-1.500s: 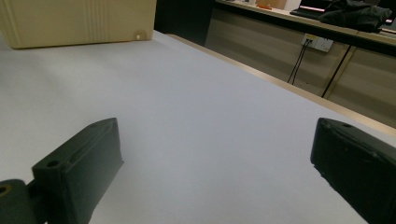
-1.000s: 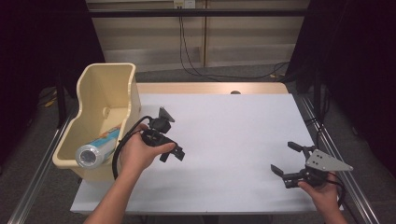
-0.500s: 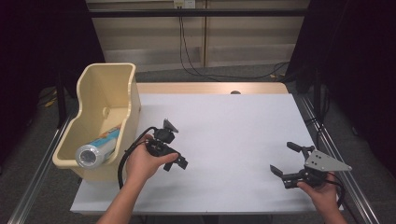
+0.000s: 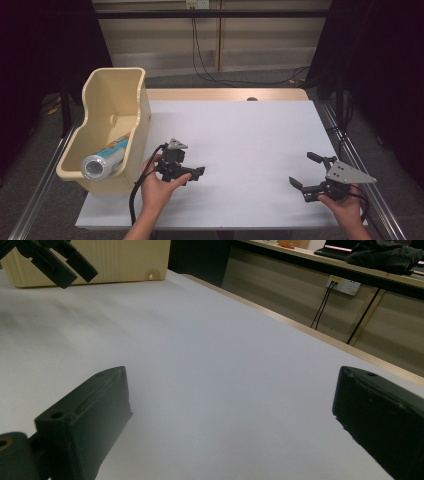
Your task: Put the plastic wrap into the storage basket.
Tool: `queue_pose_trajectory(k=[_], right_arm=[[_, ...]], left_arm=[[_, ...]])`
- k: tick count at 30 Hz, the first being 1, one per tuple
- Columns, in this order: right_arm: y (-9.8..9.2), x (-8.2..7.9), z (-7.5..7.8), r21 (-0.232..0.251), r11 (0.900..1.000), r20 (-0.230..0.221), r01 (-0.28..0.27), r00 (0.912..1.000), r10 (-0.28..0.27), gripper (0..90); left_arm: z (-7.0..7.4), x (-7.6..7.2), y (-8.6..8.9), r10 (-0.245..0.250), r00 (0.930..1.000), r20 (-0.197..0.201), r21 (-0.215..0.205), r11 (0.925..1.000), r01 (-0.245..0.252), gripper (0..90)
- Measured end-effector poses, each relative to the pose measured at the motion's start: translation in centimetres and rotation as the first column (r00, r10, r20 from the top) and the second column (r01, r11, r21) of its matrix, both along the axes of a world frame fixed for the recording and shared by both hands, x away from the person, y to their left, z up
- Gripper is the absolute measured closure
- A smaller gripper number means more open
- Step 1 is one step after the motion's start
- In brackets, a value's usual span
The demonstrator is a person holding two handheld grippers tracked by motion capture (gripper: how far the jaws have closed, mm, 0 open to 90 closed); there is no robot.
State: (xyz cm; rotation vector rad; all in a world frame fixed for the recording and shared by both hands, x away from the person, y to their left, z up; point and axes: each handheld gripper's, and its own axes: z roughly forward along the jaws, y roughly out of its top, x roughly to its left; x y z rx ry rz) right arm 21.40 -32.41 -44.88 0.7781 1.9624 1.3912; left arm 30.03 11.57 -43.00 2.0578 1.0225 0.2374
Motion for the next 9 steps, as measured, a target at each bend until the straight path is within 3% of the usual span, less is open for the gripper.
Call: queue_pose_trajectory(k=[1, 3, 4, 6, 9], right_arm=[[0.0, 0.0, 0.0, 0.0, 1.0, 0.0, 0.0, 1.0, 0.0, 1.4], [0.0, 0.0, 0.0, 0.003, 1.0, -0.003, 0.001, 1.0, -0.001, 1.4], [0.1, 0.0, 0.0, 0.004, 1.0, -0.004, 0.002, 1.0, -0.002, 1.4], [0.1, 0.0, 0.0, 0.002, 1.0, -0.003, 0.0, 1.0, 0.0, 1.4], [0.1, 0.0, 0.0, 0.001, 1.0, -0.001, -0.001, 1.0, 0.001, 1.4]], left_arm=[[0.0, 0.0, 0.0, 0.0, 1.0, 0.0, 0.0, 1.0, 0.0, 14.7], [-0.4, -0.5, 0.3, 0.007, 0.9963, 0.085, -0.04, 0.9992, -0.004, 14.7], [-0.6, -0.7, 0.5, 0.02, 0.9913, 0.13, -0.051, 0.9986, -0.013, 14.7], [-0.7, -0.9, 0.8, 0.036, 0.9848, 0.17, -0.076, 0.9968, -0.024, 14.7], [-0.6, -1.0, 1.0, 0.049, 0.9788, 0.199, -0.098, 0.9948, -0.03, 15.3]])
